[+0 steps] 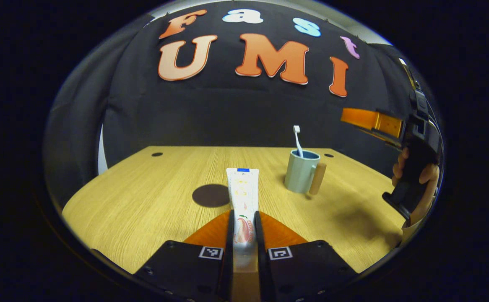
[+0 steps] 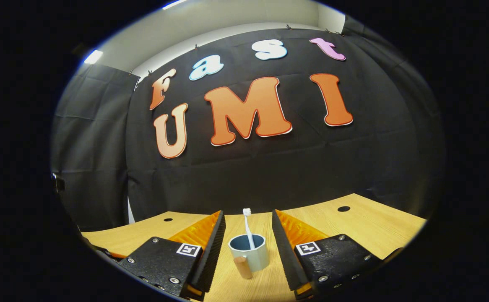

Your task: Put the toothbrush and toothpaste on the desktop into the cup, then pick up the cup and place it on the coaster on the desktop.

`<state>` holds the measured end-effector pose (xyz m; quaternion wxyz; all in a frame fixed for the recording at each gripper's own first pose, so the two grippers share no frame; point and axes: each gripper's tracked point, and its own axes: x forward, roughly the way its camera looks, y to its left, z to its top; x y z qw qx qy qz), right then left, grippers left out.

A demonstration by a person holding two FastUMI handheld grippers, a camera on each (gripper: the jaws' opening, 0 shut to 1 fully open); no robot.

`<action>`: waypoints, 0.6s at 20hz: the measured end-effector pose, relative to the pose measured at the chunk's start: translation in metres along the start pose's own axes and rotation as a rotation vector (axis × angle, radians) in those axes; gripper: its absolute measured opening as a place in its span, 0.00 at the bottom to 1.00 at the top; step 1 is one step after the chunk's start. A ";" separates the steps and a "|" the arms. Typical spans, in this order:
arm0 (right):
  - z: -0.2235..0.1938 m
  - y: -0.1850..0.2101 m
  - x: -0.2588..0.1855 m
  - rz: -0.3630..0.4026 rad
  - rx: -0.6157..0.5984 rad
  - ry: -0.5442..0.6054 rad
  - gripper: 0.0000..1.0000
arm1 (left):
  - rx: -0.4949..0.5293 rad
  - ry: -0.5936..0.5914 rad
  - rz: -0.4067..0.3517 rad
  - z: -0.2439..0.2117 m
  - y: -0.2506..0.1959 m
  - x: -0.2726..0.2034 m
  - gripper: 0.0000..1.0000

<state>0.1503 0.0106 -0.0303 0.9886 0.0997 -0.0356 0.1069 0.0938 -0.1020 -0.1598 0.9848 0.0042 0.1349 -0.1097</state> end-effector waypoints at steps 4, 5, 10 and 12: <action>-0.002 -0.019 -0.013 -0.018 0.012 0.003 0.67 | -0.006 -0.088 -0.044 0.040 -0.030 0.021 0.24; -0.003 -0.024 -0.016 -0.023 0.021 0.008 0.67 | -0.017 -0.106 -0.059 0.049 -0.038 0.029 0.24; -0.009 -0.055 -0.024 -0.058 0.034 0.028 0.68 | 0.010 -0.217 -0.091 0.100 -0.080 0.065 0.24; -0.014 -0.068 -0.026 -0.078 0.000 0.032 0.68 | 0.028 -0.239 -0.101 0.115 -0.094 0.083 0.24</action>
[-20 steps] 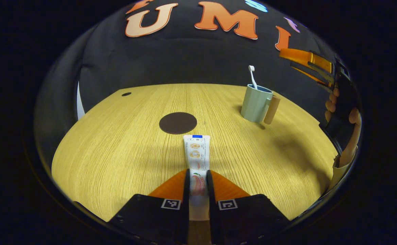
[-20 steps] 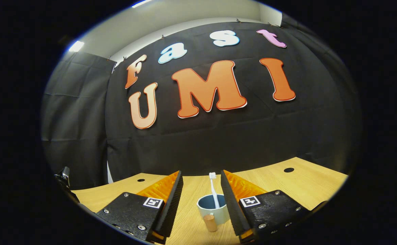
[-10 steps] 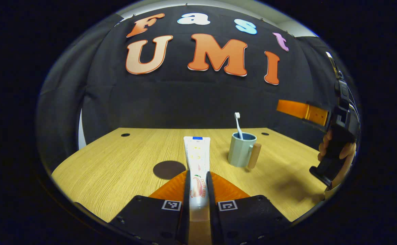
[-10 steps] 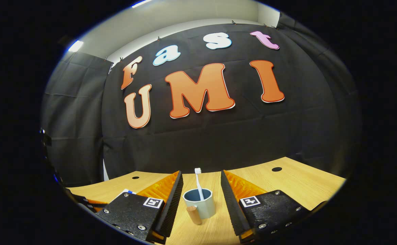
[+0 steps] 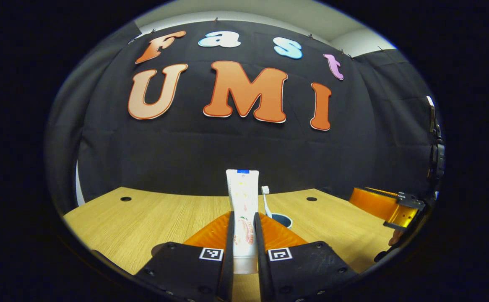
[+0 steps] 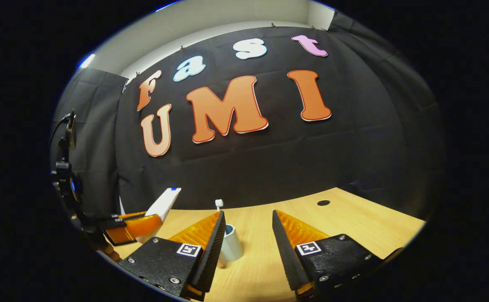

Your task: Put the toothbrush and toothpaste on the desktop into the cup, then pick up the cup and place it on the coaster on the desktop.

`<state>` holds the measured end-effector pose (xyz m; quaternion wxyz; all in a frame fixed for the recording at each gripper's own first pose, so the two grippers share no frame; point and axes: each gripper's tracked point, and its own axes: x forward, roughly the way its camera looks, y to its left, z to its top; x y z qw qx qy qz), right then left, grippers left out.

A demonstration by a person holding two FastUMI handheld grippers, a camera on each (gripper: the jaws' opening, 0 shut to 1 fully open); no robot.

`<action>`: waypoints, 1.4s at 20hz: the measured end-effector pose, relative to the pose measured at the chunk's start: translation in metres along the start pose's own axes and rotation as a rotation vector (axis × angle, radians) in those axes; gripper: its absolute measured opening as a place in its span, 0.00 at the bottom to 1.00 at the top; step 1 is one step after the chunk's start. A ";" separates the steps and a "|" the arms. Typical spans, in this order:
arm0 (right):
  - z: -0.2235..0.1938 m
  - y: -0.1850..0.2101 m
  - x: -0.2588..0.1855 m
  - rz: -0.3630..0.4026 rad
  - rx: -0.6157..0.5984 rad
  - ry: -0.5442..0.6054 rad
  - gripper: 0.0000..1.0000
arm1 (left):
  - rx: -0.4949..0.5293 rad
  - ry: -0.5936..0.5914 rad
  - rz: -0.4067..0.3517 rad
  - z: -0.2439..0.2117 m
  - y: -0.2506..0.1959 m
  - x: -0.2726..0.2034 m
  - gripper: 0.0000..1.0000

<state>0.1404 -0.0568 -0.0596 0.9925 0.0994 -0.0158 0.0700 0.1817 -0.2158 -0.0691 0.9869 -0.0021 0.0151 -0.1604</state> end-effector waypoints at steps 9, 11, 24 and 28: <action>-0.039 -0.023 -0.004 0.004 -0.071 0.078 0.83 | 0.006 -0.054 -0.065 0.018 -0.040 0.088 0.24; -0.052 -0.028 0.001 -0.009 -0.071 0.102 0.85 | -0.003 -0.048 -0.068 0.011 -0.044 0.099 0.24; -0.070 -0.021 0.004 0.038 -0.023 0.145 0.85 | 0.012 0.055 -0.038 -0.034 -0.049 0.133 0.28; -0.070 -0.022 0.003 0.030 -0.032 0.146 0.85 | 0.008 0.072 -0.031 -0.035 -0.048 0.128 0.32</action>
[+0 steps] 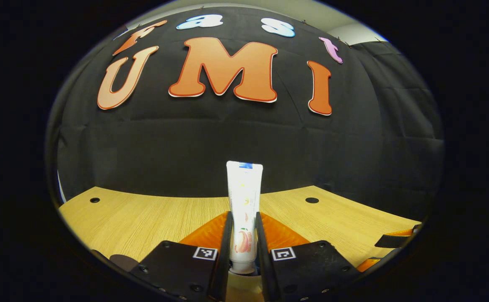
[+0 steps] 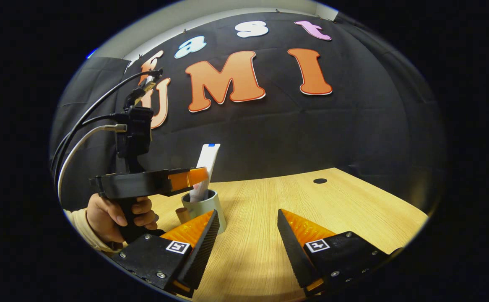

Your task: Put the toothbrush and toothpaste on the desktop into the cup, then pick up the cup and place it on the coaster on the desktop.

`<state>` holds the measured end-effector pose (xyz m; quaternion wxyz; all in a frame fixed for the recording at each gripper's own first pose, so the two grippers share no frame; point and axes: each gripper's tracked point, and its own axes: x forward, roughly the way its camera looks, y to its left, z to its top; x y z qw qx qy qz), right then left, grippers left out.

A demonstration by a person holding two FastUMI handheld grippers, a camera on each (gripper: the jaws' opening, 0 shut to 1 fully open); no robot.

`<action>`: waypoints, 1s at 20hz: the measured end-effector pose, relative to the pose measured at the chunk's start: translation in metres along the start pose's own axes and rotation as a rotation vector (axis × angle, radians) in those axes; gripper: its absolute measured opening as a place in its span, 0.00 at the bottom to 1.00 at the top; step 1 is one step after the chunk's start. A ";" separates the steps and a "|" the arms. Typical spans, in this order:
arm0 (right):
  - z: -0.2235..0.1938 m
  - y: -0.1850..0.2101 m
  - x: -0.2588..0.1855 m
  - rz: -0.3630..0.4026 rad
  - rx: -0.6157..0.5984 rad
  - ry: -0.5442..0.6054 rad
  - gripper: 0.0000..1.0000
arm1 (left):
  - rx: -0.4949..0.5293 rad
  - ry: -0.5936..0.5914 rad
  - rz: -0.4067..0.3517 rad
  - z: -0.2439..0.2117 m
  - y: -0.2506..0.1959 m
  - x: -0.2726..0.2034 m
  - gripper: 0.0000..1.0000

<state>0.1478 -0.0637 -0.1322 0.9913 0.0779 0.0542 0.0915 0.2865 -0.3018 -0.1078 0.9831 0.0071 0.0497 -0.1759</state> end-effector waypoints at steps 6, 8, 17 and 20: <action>0.016 0.010 -0.005 0.008 -0.023 -0.030 0.85 | -0.036 0.026 0.004 -0.003 0.007 -0.022 0.47; 0.024 0.013 -0.008 0.002 -0.026 -0.044 0.89 | -0.035 0.032 0.011 0.001 0.011 -0.032 0.59; 0.056 0.037 -0.004 -0.017 -0.185 -0.042 0.97 | -0.019 0.021 0.031 0.014 0.035 -0.088 1.00; 0.059 0.050 0.002 -0.015 -0.211 -0.026 0.97 | -0.007 -0.004 0.058 0.019 0.052 -0.109 1.00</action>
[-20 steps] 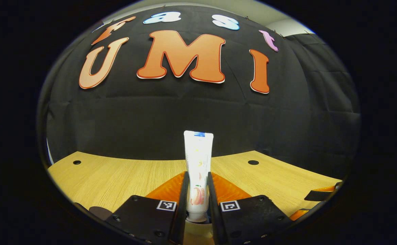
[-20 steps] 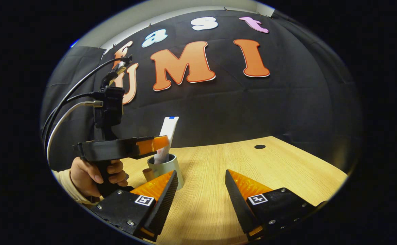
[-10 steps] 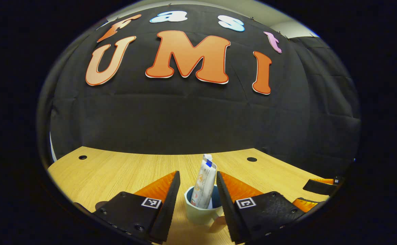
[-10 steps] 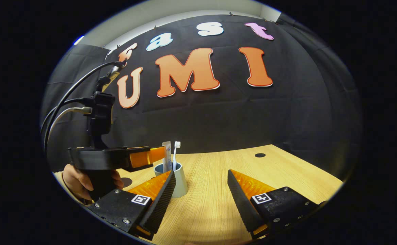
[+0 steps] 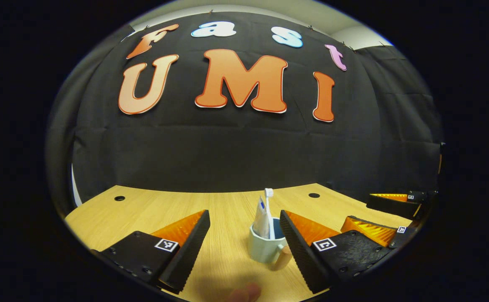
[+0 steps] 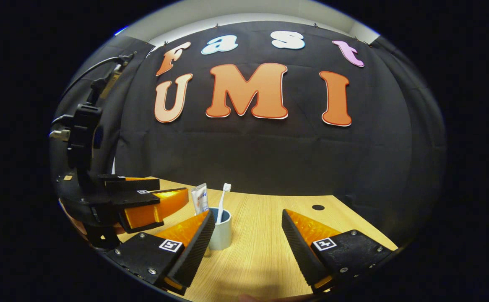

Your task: Put the toothbrush and toothpaste on the desktop into the cup, then pick up the cup and place it on the coaster on the desktop.

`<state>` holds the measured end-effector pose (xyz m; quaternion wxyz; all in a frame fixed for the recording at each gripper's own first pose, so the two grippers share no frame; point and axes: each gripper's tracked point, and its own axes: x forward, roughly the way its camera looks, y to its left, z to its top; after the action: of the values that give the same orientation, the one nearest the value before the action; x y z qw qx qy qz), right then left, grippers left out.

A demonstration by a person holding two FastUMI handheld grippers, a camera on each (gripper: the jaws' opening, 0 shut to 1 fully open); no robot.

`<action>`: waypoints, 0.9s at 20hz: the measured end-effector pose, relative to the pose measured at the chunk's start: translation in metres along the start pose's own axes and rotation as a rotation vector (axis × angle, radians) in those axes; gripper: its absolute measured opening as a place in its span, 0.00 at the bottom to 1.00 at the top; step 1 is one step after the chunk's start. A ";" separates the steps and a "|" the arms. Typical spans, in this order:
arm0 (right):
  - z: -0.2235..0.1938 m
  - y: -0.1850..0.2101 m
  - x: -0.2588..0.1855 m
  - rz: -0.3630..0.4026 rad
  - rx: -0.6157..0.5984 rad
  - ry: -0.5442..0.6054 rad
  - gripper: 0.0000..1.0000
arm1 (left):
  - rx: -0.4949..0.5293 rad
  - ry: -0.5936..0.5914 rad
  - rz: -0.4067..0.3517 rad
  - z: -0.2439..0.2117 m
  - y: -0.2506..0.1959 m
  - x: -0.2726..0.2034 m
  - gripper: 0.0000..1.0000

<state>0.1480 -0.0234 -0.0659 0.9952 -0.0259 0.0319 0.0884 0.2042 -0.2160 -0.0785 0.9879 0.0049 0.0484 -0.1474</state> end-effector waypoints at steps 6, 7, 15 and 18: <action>-0.010 0.030 0.019 0.055 -0.008 0.119 0.97 | 0.012 0.007 0.075 -0.001 0.040 -0.040 1.00; -0.012 0.035 0.022 0.067 -0.009 0.139 0.97 | 0.008 0.006 0.078 -0.001 0.045 -0.046 1.00; -0.042 0.050 0.060 0.106 0.021 0.374 0.97 | 0.012 -0.041 0.152 -0.011 0.089 -0.084 1.00; -0.061 0.051 0.069 0.117 0.082 0.509 0.97 | 0.011 -0.056 0.163 -0.020 0.100 -0.095 1.00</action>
<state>0.2028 0.0349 -0.1336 0.9486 -0.0052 0.2861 0.1350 0.1415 -0.0924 -0.0894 0.9975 0.0101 0.0192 -0.0670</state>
